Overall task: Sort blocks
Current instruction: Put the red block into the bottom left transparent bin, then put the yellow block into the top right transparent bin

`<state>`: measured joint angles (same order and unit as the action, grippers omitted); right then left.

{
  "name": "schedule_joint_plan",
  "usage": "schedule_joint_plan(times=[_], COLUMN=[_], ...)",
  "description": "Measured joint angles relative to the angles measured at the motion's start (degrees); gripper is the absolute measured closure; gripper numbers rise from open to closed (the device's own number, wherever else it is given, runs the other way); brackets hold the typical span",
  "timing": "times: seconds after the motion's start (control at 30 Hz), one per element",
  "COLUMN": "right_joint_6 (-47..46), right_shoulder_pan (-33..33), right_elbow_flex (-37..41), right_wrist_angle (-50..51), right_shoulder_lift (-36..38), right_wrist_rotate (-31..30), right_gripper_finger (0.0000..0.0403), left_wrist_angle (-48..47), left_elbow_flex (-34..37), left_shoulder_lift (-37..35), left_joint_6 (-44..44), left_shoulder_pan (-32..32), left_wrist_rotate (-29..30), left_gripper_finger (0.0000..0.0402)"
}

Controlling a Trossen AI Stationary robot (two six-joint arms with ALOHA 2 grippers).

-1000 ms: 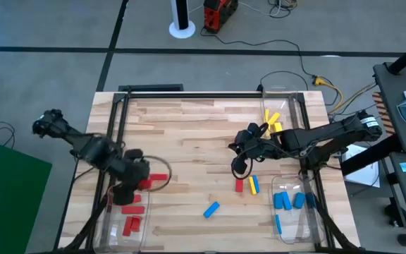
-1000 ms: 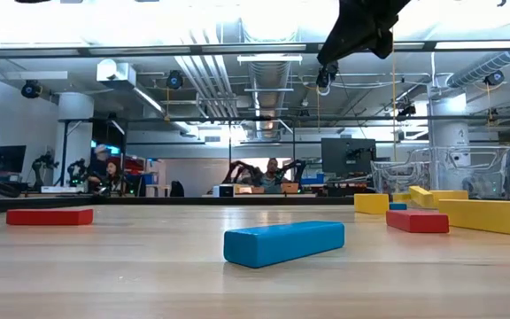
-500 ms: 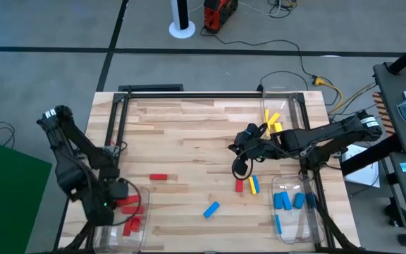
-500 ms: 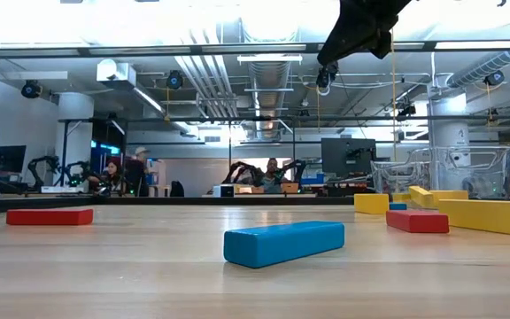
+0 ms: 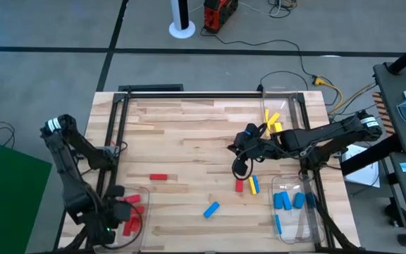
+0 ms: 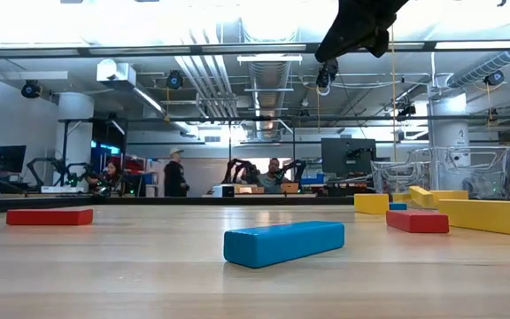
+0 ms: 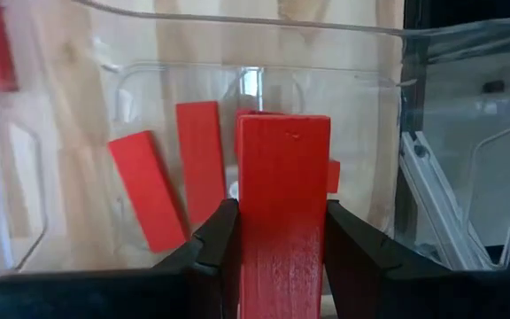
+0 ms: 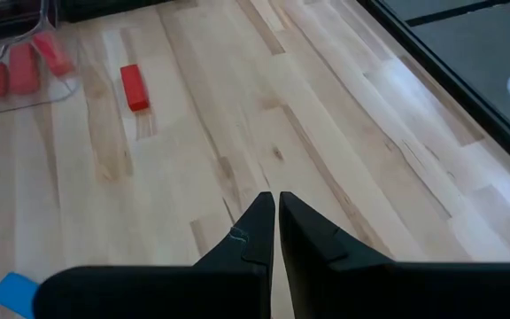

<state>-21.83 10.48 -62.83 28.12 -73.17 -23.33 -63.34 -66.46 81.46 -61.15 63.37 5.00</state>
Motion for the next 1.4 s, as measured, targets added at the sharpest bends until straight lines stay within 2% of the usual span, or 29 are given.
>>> schedule_joint_plan(times=[0.27,0.5,0.63,0.9,1.07,1.17,1.4], right_joint_6=[0.07,-0.08,-0.20,-1.50,-5.39,-7.48,-17.38], right_shoulder_pan=[0.00,-0.02,0.00,-0.02,-0.02,-0.40,-4.91], right_elbow_flex=[0.00,0.02,0.02,-0.04,-0.09,-0.35,-2.53], right_wrist_angle=[-0.07,-0.11,-0.11,-0.15,-0.17,-0.08,0.50], right_shoulder_lift=[0.00,0.00,0.00,0.00,0.00,0.00,0.00], right_wrist_rotate=[0.90,1.07,1.07,1.06,1.05,1.05,2.29], right_gripper_finger=[0.0390,0.0390,0.0390,0.0390,0.0390,0.0390,0.0390], left_wrist_angle=[1.28,-3.00,-3.83,-4.91,-4.82,-4.96,-5.11], left_elbow_flex=[0.00,0.00,0.00,-0.02,-0.24,-0.24,-0.11], left_shoulder_lift=[2.24,2.45,2.13,-0.30,-3.79,-6.15,-11.52], left_joint_6=[0.04,-1.02,-1.06,-1.57,-1.63,1.43,10.52], left_shoulder_pan=[0.02,0.02,0.02,-2.16,-7.06,-11.77,-28.08], left_wrist_rotate=[-0.46,-0.59,-0.61,0.60,5.78,7.57,12.91], left_gripper_finger=[0.0300,0.0196,0.0162,0.0162,0.0170,0.0171,0.0171])
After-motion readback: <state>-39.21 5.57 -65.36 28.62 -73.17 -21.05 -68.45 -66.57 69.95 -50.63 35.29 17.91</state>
